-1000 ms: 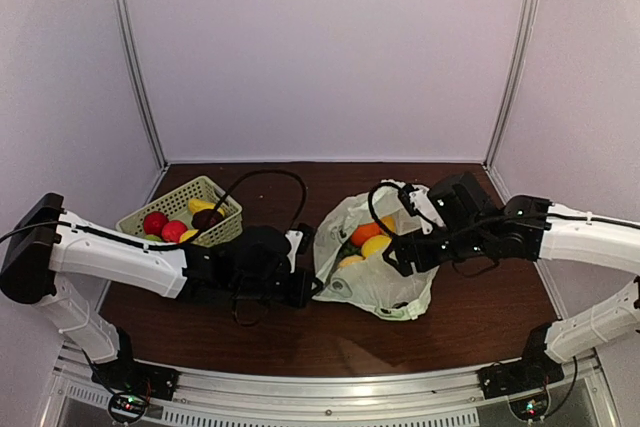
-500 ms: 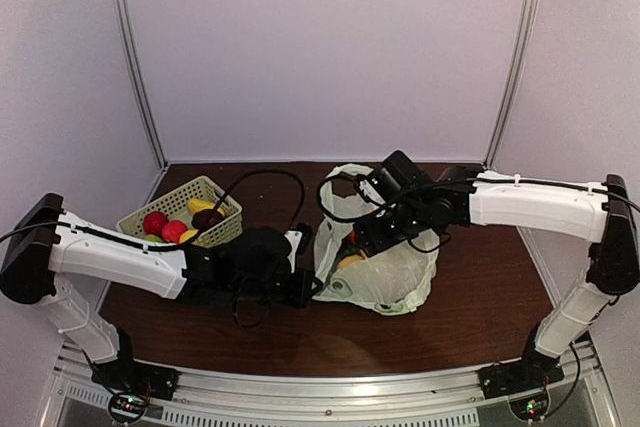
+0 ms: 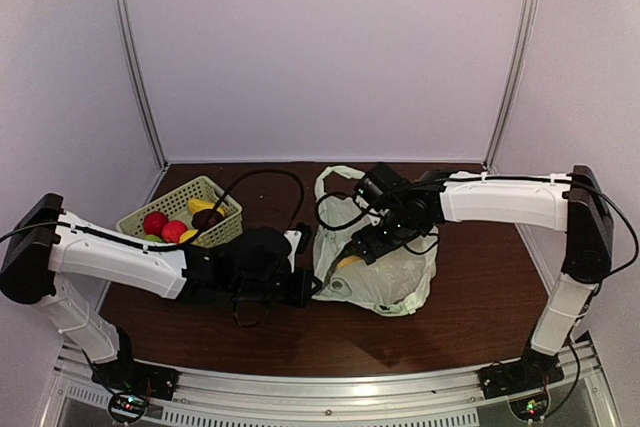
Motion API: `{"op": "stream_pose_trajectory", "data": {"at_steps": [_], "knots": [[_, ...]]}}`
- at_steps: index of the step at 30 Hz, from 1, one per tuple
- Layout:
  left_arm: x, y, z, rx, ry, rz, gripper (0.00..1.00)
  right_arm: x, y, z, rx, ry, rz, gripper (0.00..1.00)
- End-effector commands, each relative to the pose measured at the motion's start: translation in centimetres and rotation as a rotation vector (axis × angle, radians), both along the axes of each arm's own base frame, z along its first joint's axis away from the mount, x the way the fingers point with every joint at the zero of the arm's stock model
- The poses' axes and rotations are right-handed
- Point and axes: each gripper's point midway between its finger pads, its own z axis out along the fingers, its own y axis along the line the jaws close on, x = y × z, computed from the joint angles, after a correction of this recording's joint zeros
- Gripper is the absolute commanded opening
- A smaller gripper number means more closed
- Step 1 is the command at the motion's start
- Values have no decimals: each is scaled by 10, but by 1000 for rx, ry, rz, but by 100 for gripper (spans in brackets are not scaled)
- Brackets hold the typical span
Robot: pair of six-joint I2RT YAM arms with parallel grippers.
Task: Untie the knot of the plastic bag and take out the fruit
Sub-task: Adjust the bag opening on the takeout bag, then pick up the fake fruit from the takeout bag.
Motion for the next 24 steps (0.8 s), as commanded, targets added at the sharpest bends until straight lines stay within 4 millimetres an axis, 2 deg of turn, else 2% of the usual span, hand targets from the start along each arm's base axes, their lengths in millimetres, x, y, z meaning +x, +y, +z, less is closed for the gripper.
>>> {"op": "stream_pose_trajectory", "data": {"at_steps": [1,7,10,13,16,21,24], "knots": [[0,-1,10,-23,-18,5,0,11,-3,-6,-37,11,-19,88],[0,-1,11,-22,-20,8,0,14,0,-15,-42,33,-12,89],[1,-1,11,-23,-20,9,0,15,0,-15,-37,33,-17,83],[1,-1,12,-24,-21,10,0,15,1,-9,-23,25,-17,74],[1,-1,13,-26,-21,11,0,16,2,-2,-7,12,-15,69],[1,-2,14,-27,-20,12,0,15,6,15,34,-8,-8,68],[3,-2,21,-32,-30,18,0,14,10,32,90,-27,5,68]]}}
